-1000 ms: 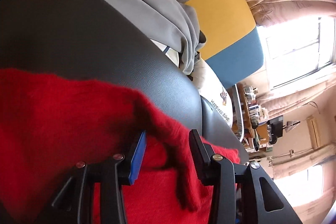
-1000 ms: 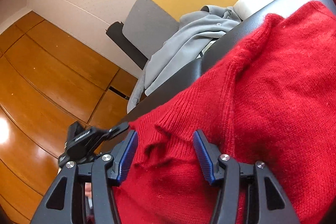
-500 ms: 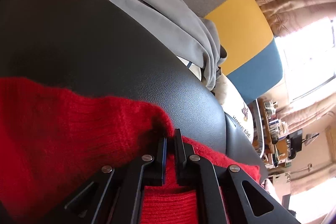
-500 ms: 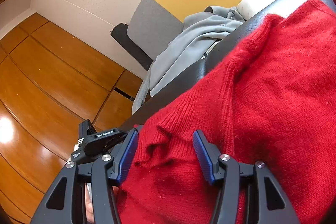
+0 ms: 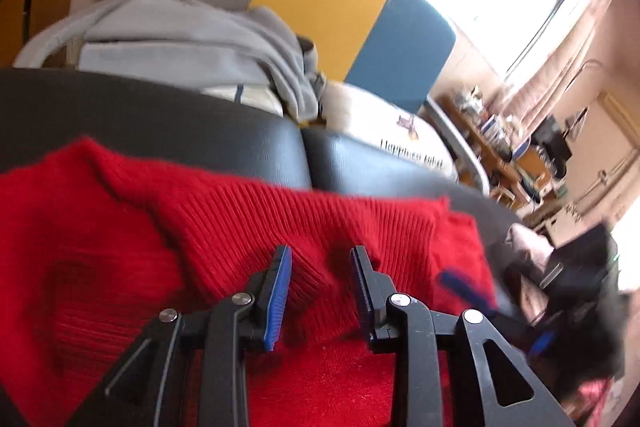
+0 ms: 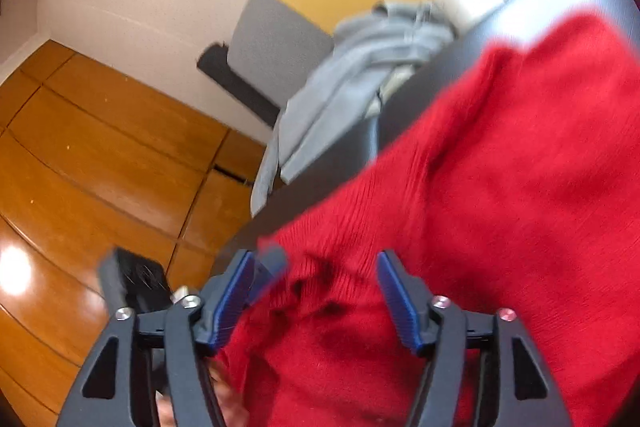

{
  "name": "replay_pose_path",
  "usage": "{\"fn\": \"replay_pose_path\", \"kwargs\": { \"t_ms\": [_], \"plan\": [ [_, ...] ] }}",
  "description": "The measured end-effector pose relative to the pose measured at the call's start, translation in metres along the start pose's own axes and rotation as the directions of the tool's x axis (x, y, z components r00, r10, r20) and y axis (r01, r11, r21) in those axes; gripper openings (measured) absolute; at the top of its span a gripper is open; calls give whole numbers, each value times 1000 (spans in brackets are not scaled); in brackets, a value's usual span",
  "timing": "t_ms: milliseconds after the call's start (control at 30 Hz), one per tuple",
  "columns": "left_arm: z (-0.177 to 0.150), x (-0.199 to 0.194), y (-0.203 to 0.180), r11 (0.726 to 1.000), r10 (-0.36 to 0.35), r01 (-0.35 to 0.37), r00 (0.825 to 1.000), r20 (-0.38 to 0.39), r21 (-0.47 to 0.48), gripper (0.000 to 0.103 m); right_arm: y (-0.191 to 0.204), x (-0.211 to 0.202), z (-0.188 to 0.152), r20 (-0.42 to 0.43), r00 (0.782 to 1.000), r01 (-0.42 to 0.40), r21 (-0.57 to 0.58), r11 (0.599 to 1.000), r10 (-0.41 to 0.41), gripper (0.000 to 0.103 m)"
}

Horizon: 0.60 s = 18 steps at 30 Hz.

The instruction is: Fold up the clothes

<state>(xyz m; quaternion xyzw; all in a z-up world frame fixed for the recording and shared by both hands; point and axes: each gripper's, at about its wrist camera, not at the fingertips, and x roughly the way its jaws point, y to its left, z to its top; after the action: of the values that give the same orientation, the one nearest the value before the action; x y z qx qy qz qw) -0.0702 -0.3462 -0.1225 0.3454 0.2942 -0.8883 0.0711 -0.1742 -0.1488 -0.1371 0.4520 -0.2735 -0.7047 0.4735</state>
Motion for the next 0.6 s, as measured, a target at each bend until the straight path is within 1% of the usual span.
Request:
{"fn": "replay_pose_path", "kwargs": {
  "t_ms": [67,133,167,267,300,367,433,500,533,600],
  "plan": [
    [-3,3,1,1000,2,-2,1000,-3,21,31,-8,-11,13,30,1000,4,37,999,-5,86],
    [-6,4,2,999,-2,2,1000,-1,42,31,-25,-12,28,14,998,59,119,991,-61,86],
    [-8,2,5,999,-12,12,1000,-3,44,31,-33,-10,34,2,997,73,156,985,-75,87],
    [-11,2,8,998,-35,36,999,-5,58,31,-46,3,45,-35,997,69,205,976,-63,87],
    [-12,2,9,997,-39,40,999,-5,65,31,-44,7,49,-30,998,60,195,979,-55,87],
    [-13,2,9,997,-49,49,999,-4,67,31,-44,14,58,-30,998,67,183,981,-62,87],
    [-14,2,12,996,-64,64,998,0,57,31,-50,21,66,-15,999,53,215,975,-51,87],
    [-15,1,15,996,-74,73,997,3,44,30,-57,22,75,37,999,13,251,968,-23,87],
    [-16,0,16,996,-78,77,997,4,38,30,-62,17,78,83,996,-6,267,964,-16,87],
    [-17,0,19,996,-83,83,997,5,25,28,-78,1,84,196,980,-26,315,949,-38,85]
  ]
}}
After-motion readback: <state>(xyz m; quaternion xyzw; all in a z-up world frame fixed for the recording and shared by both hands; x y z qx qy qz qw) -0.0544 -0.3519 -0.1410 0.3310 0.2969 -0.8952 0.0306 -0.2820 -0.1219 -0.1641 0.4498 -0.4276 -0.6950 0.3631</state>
